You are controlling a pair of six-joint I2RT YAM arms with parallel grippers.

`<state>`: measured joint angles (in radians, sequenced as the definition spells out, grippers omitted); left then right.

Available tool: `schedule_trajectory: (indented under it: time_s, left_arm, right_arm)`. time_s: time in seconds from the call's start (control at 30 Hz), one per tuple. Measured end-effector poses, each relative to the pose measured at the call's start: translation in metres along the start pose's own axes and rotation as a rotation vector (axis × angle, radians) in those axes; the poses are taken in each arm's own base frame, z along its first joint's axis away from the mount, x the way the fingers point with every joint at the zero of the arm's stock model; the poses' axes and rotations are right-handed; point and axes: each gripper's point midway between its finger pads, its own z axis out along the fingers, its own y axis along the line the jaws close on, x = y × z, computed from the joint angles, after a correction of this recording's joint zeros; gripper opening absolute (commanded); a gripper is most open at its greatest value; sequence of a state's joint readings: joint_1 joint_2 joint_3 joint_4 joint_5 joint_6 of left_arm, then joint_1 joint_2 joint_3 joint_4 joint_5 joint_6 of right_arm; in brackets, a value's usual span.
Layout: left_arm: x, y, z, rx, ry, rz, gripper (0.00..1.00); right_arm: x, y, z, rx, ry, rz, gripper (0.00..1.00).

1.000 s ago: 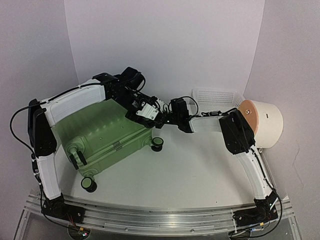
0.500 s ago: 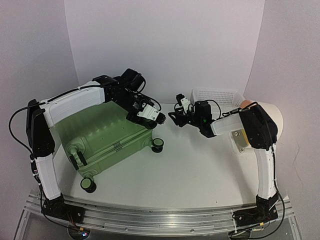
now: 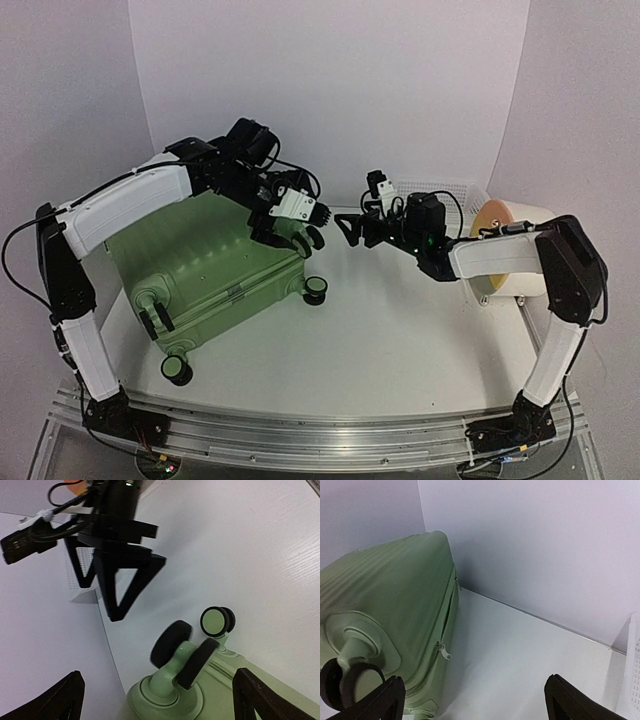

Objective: Open, take out, and arrange the luggage

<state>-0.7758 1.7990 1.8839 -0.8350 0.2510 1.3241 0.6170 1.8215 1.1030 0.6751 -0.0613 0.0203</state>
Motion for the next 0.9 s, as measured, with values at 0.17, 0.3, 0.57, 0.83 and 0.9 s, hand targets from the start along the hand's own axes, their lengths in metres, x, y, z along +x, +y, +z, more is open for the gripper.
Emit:
schedule_trajectory:
  time_s: [0.17, 0.3, 0.57, 0.83, 0.9]
  left_arm:
    - [-0.001, 0.041, -0.041, -0.129, -0.010, -0.112, 0.99]
    - [0.076, 0.069, -0.095, -0.268, 0.118, -0.308, 1.00]
    - [0.181, 0.045, -0.166, -0.402, 0.347, -0.591, 1.00]
    - [0.255, 0.005, -0.220, -0.500, 0.518, -0.793, 1.00]
    - [0.267, -0.001, -0.228, -0.515, 0.551, -0.819, 1.00]
  right_arm:
    - [-0.003, 0.038, -0.003, -0.032, 0.025, 0.062, 0.98]
    - [0.003, 0.079, -0.003, -0.098, 0.050, 0.090, 0.98]
    - [-0.011, 0.113, 0.006, -0.154, 0.042, 0.114, 0.98]
    - [0.028, 0.107, 0.043, -0.112, 0.134, 0.053, 0.91]
    - [0.039, 0.106, 0.043, -0.109, 0.171, 0.040, 0.80]
